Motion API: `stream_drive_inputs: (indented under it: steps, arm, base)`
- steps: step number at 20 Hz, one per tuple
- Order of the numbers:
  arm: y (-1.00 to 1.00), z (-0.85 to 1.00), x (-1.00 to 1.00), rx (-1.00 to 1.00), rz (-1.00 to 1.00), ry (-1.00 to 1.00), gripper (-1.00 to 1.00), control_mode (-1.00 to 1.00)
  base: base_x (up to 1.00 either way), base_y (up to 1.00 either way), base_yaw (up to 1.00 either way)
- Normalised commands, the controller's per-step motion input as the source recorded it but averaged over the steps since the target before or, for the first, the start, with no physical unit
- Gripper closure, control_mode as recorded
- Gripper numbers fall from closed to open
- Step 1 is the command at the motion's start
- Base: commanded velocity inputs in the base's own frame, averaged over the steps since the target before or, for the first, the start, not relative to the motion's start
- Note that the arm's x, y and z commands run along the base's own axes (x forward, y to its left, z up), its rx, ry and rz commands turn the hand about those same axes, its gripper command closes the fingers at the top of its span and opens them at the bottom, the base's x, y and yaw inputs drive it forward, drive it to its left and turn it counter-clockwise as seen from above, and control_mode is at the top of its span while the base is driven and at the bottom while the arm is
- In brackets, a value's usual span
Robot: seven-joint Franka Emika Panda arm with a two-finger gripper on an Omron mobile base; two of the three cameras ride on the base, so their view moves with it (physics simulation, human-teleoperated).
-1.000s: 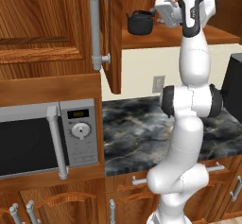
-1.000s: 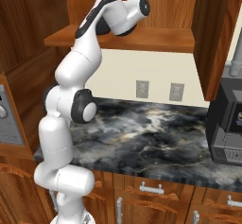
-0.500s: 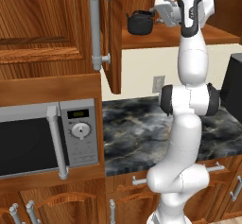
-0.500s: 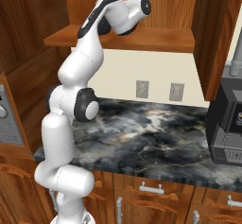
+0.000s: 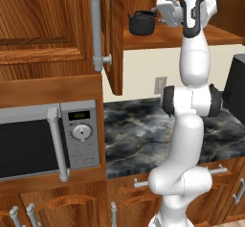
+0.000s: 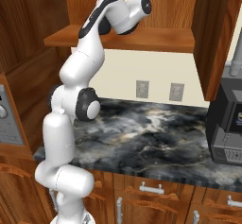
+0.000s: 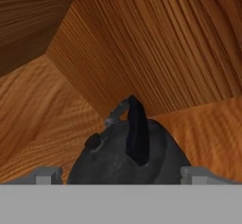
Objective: Open the cabinet, pick the kettle from the cabinet, and place it in the sink.
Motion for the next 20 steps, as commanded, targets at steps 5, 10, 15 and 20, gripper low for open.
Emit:
stream_drive_inputs:
  steps: [5,10,15,20]
  arm:
    - [0.07,0.00,0.00,0.00,0.00,0.00,-1.00,-1.00]
    - [0.14,0.00,0.06,0.00,0.00,0.00,-1.00,-1.00]
    - [0.07,0.00,0.04,0.00,0.00,0.00,-1.00,-1.00]
    - [0.00,0.00,0.03,0.00,0.00,0.00,-1.00,-1.00]
  base:
    - [0.00,0.00,0.00]
    - [0.00,0.00,0.00]
    - [0.00,0.00,0.00]
    - [0.00,0.00,0.00]
